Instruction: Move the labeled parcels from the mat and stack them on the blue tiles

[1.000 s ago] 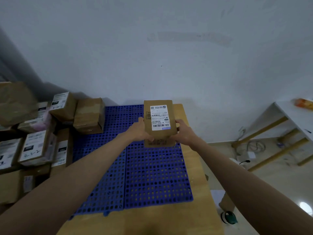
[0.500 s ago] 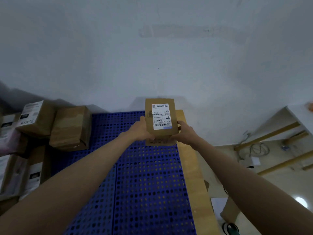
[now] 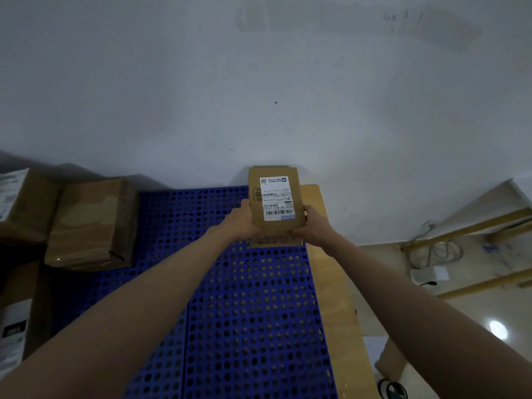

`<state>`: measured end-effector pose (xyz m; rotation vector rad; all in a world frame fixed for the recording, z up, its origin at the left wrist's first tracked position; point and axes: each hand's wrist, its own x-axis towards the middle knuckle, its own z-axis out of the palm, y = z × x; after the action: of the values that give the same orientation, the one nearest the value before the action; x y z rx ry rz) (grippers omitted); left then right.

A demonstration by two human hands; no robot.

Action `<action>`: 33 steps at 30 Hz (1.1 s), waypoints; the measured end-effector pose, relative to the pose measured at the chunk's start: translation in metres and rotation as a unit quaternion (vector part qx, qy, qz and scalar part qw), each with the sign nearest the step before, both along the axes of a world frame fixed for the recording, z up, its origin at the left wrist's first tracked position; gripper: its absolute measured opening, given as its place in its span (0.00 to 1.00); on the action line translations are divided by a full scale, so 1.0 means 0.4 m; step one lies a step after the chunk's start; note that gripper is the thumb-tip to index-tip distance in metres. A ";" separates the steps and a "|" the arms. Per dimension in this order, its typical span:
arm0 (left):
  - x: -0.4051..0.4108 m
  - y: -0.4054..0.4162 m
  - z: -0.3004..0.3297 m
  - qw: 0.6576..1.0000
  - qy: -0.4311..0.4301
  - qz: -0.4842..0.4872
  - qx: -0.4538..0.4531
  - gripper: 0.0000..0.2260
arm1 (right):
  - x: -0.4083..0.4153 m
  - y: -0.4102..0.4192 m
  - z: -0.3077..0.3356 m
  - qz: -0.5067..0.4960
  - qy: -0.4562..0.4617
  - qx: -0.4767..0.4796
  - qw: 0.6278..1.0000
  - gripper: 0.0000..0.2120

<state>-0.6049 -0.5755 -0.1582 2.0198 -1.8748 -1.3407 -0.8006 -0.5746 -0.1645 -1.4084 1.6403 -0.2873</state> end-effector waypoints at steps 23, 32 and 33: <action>0.011 0.012 -0.017 0.995 -0.093 -0.014 -0.044 0.49 | 0.025 0.027 -0.003 0.011 0.099 -0.033 0.995 0.40; 0.074 0.106 0.124 0.984 -0.162 -0.061 -0.050 0.46 | 0.005 0.123 0.151 0.035 0.125 -0.032 0.991 0.34; 0.079 0.122 0.144 0.983 -0.163 -0.065 -0.053 0.46 | 0.003 0.138 0.174 0.041 0.127 -0.031 0.991 0.33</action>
<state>-0.5731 -0.5266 -0.1004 2.2043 -2.1932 -0.9539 -0.7993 -0.5193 -0.0949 -1.6084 1.7849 -0.1138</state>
